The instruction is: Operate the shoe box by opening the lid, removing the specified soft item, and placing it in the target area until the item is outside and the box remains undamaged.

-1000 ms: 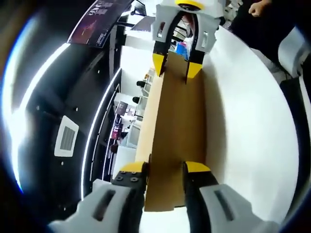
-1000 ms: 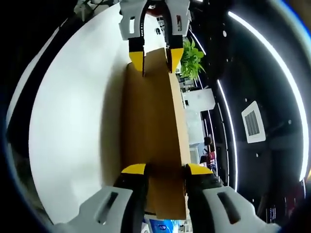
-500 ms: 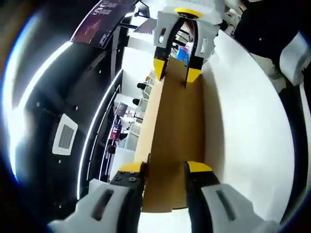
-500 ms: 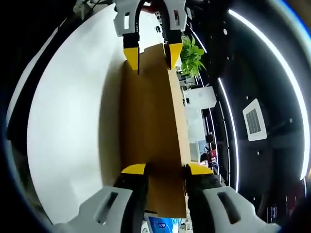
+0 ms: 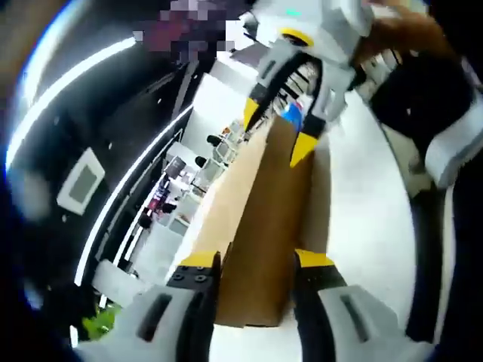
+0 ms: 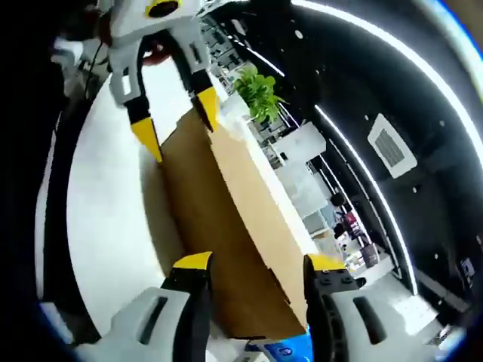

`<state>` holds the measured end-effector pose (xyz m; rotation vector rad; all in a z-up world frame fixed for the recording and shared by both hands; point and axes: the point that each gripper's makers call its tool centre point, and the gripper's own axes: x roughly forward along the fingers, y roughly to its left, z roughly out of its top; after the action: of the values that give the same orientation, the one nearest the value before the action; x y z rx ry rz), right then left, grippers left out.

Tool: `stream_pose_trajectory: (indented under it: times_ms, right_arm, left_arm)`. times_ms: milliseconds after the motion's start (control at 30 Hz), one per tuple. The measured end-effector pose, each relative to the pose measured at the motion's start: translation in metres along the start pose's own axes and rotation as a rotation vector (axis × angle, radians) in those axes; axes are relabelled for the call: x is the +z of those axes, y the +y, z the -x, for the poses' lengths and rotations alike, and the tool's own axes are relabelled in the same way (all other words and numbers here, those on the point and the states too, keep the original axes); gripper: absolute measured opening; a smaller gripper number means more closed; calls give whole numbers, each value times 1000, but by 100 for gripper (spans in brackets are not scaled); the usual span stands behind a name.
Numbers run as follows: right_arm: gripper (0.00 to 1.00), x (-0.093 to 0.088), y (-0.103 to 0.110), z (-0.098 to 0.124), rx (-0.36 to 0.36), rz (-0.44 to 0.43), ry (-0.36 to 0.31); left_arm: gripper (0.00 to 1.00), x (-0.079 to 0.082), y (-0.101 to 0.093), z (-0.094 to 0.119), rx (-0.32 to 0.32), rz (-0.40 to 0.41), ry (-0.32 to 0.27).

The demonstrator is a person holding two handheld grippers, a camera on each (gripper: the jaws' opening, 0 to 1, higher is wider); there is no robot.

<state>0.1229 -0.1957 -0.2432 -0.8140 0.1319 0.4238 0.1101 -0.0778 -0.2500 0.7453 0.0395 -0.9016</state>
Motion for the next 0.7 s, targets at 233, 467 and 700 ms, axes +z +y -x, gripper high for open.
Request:
stream_pose_trajectory:
  times_ms: [233, 467, 700]
  right_arm:
    - [64, 3, 8, 19, 71, -328, 3]
    - [74, 11, 16, 31, 105, -500, 3]
    - [78, 17, 23, 55, 132, -522, 12]
  left_arm:
    - [59, 1, 24, 54, 8, 332, -70]
    - [73, -7, 41, 115, 74, 493, -83]
    - [92, -48, 56, 177, 181, 642, 13]
